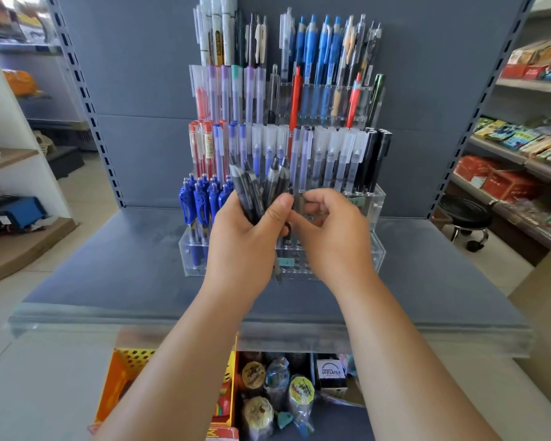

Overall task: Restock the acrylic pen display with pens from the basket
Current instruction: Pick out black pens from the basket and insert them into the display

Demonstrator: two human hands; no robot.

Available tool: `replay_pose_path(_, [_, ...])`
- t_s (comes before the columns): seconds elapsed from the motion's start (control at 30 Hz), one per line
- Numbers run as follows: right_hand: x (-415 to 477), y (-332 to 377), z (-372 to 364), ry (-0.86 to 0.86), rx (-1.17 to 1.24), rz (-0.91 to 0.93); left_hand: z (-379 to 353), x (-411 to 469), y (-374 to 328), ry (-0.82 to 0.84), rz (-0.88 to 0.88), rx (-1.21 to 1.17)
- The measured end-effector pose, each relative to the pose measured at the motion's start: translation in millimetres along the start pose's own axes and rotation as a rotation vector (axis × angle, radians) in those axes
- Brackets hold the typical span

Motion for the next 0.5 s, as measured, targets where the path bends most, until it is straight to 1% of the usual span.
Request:
replay_pose_path(0.07, [-2,11,10,-0.055,0.028,0.041,0,-1,0,-0.002,0.013,-0.012])
replay_pose_path(0.13, [-4,22,17,-0.071,0.121,0.066,-2,-2,1,0.009,0.02,-0.034])
replay_pose_path(0.3, [-8,46,15,0.018,0.411,0.103,-3,-2,-4,0.025,-0.004,-0.051])
replay_pose_path(0.4, [-10,51,9,0.074,0.471,0.113,-6,-3,-5,0.062,-0.007,-0.063])
replay_pose_path(0.5, [-8,44,8,0.067,0.503,0.083,-4,-1,-4,0.068,0.001,-0.028])
Point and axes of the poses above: each hand's wrist, its own x-axis towards the middle knuckle, its own z-axis out of the back of the hand, y = z × x, the point moved 8 cm from there along x, towards the middle knuckle, and after that the axes turned 4 degrees about z, right-handed, at the moved point
